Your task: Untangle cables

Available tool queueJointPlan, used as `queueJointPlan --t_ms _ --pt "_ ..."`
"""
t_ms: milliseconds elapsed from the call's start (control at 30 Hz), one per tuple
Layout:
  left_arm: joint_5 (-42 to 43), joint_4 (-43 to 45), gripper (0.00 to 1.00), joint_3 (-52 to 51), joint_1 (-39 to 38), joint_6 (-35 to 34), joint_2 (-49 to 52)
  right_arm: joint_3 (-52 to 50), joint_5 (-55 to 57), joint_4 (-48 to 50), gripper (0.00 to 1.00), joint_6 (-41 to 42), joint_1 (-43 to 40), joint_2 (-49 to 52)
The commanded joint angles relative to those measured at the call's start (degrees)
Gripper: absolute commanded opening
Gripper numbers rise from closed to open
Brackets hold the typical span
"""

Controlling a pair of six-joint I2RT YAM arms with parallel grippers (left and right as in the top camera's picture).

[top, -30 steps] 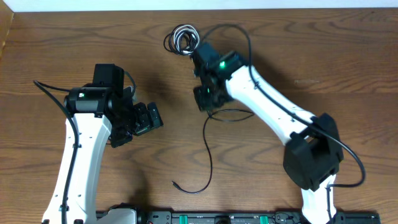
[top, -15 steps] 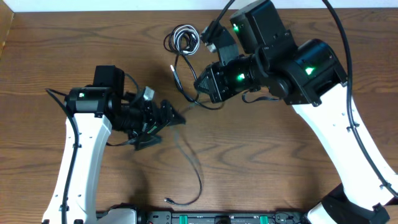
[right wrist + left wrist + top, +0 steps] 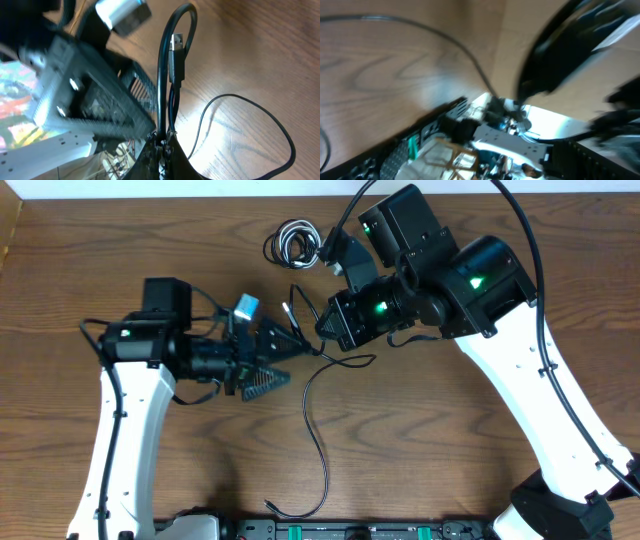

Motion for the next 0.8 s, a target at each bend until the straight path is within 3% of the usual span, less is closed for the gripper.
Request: queueJointPlan --t_ms 0,200,400,533,767 --pt "5.88 0.85 0.98 0.68 3.37 0.04 0.0 0.13 -4.46 -0.04 0.02 -2.8 -0.17 -0.28" --pt "5.81 4.63 0.98 0.68 5.88 -0.79 0.0 0.13 -12.98 1.44 0.01 -3.58 -0.07 -0.28" --pt "3.34 11.13 0.98 0.68 7.54 -8.09 0.0 0.13 -17.4 0.81 0.02 -5.9 1.92 -0.28" --pt "-7.43 11.78 1.0 0.68 8.52 -11.63 0.0 0.13 -17.38 -0.48 0.01 -5.92 2.47 -0.28" --pt "-27.74 7.87 0.93 0.68 9.77 -13.88 0.0 0.13 -15.93 -1.33 0.01 -5.95 2.34 -0.28"
